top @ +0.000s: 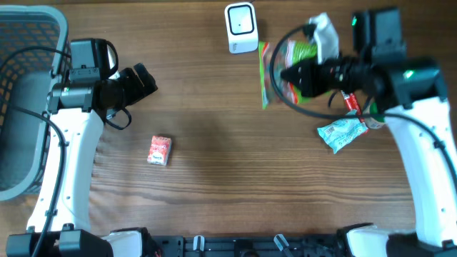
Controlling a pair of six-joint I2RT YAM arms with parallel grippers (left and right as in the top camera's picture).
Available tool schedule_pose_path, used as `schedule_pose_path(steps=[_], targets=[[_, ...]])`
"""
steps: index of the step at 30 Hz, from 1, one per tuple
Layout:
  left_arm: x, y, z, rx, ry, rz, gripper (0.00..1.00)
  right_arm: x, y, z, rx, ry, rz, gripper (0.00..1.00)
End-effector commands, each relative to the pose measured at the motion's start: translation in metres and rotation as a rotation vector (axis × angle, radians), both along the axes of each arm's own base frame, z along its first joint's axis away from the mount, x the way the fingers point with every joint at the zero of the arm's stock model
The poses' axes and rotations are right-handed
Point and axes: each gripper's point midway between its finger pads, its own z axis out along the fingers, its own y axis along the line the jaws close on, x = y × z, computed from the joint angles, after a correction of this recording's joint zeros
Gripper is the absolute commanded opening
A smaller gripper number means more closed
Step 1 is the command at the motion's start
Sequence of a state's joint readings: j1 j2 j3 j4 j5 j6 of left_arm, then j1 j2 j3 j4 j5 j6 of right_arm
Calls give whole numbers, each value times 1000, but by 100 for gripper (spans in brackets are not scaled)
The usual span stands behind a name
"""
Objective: Scan the item barcode
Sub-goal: 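Lift the green candy bag up to the white scanner with the right gripper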
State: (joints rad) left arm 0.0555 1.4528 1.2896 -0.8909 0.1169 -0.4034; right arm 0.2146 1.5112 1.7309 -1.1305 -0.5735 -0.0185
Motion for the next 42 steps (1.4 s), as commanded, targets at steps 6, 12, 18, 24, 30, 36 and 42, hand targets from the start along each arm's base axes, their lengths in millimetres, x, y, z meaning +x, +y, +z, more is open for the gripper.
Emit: schedule_pose_path(steps=[6, 12, 18, 24, 30, 36, 42], targets=[[1, 3, -2, 9, 2, 3, 100, 64, 24, 54, -290, -288, 11, 4], [1, 3, -2, 9, 2, 3, 100, 108, 52, 15, -574, -426, 63, 4], [1, 3, -2, 9, 2, 3, 100, 163, 71, -23, -802, -545, 43, 4], [1, 3, -2, 9, 2, 2, 100, 230, 69, -46, -1052, -709, -84, 4], [1, 3, -2, 9, 2, 3, 100, 272, 74, -69, -1089, -798, -221, 4], [1, 3, -2, 9, 2, 3, 100, 282, 83, -144, -1114, -718, -160, 4], [1, 3, -2, 9, 2, 3, 100, 281, 91, -161, -1057, -689, -134, 4]])
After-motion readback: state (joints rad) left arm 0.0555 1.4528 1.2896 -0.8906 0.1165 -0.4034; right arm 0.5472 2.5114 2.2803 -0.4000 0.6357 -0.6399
